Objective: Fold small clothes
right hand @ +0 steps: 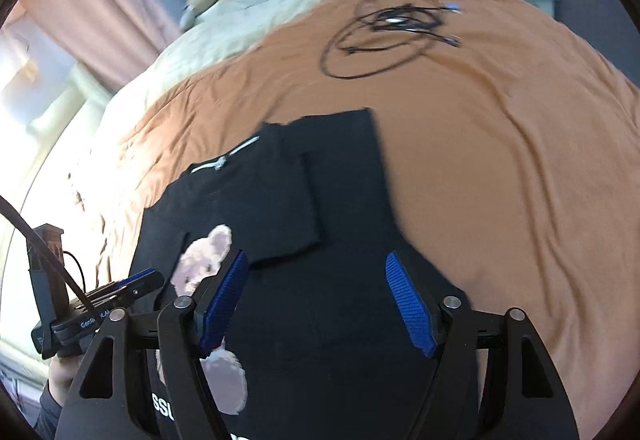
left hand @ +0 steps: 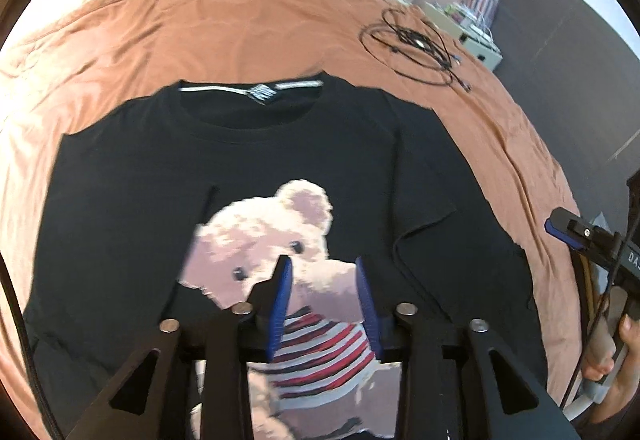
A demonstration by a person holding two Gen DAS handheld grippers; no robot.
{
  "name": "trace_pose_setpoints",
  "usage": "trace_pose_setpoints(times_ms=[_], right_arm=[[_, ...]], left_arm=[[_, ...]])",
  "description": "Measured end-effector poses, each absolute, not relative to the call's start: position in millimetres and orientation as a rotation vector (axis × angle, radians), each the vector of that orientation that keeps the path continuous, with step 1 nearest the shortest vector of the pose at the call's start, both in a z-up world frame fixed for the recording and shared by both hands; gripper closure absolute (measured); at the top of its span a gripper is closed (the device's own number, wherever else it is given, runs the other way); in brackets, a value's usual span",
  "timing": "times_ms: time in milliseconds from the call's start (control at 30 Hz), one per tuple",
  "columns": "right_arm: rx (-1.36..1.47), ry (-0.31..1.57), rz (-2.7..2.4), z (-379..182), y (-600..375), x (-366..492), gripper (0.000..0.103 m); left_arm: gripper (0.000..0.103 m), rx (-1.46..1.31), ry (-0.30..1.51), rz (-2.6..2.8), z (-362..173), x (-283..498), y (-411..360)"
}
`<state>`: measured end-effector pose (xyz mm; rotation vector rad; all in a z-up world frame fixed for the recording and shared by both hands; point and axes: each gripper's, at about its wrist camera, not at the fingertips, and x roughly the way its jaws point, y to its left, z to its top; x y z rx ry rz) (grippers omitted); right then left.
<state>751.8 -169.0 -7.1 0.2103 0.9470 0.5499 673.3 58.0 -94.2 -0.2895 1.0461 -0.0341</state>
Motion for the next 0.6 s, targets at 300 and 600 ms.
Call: trace_pose_setpoints(times_ms=[300, 600], right_arm=[[0.149, 0.924, 0.459, -46, -193, 749, 0.062], [0.14, 0.955, 0.451, -65, -194, 755, 0.062]], left_arm=[[0.048, -0.192, 1.097, -0.075, -122, 708, 9], [0.046, -0.069, 1.141, -0.031, -149, 738, -22]])
